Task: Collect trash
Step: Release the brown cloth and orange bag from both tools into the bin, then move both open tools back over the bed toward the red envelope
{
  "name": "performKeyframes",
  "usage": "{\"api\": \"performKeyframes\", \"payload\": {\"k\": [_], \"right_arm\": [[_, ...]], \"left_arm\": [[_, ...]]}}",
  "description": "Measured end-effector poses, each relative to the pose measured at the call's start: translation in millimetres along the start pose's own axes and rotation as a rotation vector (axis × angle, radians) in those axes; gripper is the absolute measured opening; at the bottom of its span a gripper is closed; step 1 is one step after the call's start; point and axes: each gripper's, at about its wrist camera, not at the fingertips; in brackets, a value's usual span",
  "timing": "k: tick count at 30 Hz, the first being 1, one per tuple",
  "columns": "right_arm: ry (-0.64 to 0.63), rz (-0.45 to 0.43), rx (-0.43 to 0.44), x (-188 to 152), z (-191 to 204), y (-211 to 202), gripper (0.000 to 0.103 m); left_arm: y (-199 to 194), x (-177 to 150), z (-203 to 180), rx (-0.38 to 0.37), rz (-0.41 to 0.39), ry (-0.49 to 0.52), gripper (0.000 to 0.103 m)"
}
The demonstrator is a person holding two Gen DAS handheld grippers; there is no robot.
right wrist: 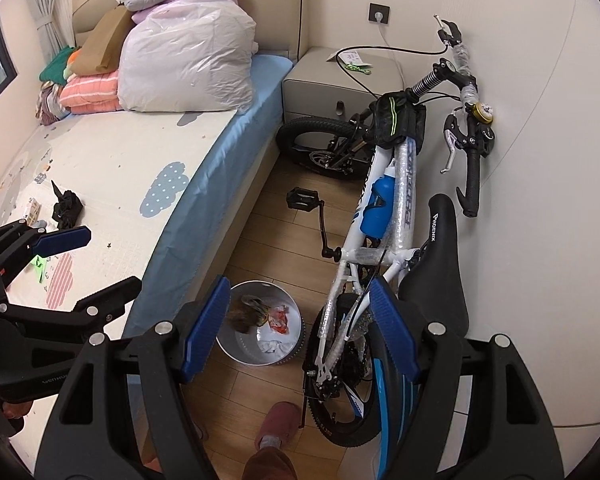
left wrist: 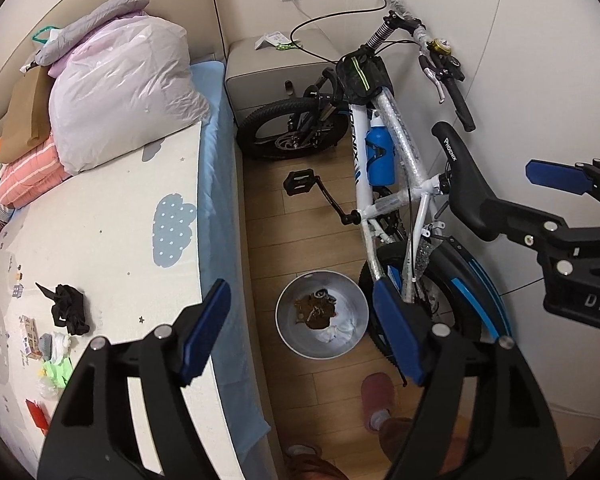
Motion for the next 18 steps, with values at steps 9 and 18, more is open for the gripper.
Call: {"api": "performKeyframes", "payload": {"k": [9,18], "right_arm": [[-0.078,-0.033,0.040,21,43,-19,0.070],[-0.270,-0.064,0.170,44,149,-50,0.070]], "left_arm": [[-28,-12,33,0.051,-0.008,-0.045,0.074],[-82,-50,116,0.158,-0.028,-0.247,0.075]]}}
Point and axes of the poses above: each gripper's, at about its wrist camera, not at the fingertips, and y roughly the way its jaws point, z to its left, x to its top, and after that the axes turned 6 degrees about z, right-handed
